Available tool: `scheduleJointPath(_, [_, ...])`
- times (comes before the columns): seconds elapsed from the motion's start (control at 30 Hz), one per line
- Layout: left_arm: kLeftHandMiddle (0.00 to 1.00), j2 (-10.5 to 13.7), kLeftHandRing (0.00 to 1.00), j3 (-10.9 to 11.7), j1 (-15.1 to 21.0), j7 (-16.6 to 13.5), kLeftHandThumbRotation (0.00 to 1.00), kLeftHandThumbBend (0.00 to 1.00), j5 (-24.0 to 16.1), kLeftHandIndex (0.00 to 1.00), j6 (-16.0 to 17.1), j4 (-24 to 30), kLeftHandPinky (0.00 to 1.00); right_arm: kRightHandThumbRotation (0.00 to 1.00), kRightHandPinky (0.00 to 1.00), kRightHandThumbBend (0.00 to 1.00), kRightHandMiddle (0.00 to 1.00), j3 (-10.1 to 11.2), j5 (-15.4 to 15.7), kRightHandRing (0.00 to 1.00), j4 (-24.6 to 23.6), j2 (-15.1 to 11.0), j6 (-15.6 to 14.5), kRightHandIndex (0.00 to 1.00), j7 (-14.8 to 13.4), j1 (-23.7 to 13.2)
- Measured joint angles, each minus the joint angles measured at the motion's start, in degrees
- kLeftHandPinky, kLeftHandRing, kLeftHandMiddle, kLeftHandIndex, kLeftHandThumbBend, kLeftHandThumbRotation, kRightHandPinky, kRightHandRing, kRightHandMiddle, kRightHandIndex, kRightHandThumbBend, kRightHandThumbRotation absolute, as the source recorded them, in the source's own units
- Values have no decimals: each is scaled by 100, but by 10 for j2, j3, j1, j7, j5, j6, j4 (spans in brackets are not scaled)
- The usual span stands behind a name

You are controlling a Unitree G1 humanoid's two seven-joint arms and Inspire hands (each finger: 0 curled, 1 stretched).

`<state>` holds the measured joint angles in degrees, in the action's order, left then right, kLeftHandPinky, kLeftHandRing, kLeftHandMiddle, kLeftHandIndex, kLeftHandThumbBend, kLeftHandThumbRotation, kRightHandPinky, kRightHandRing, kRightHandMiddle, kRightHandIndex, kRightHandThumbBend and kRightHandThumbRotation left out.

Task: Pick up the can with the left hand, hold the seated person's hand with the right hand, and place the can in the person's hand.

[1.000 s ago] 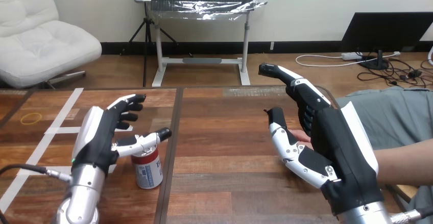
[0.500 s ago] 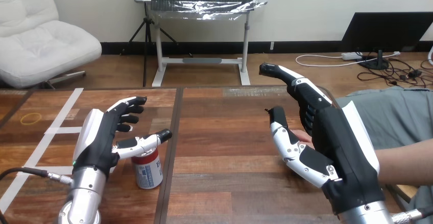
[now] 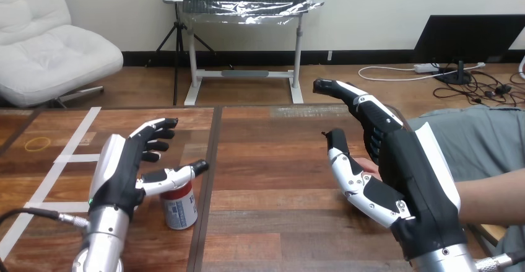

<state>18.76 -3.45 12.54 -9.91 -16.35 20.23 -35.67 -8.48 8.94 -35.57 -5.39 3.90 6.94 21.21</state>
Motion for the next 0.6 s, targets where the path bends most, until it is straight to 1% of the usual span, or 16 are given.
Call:
scheduleJointPath(0.3, [78, -6, 74, 0, -4, -4, 32, 87, -3, 79, 0, -9, 70, 0, 100, 0, 88, 0, -1, 100, 0, 0, 0, 80, 0, -1])
scheduleJointPath(0.6, [77, -11, 74, -1, -5, -11, 31, 87, -5, 79, 4, -21, 70, 0, 100, 0, 87, 0, 0, 100, 0, 0, 0, 80, 0, -2])
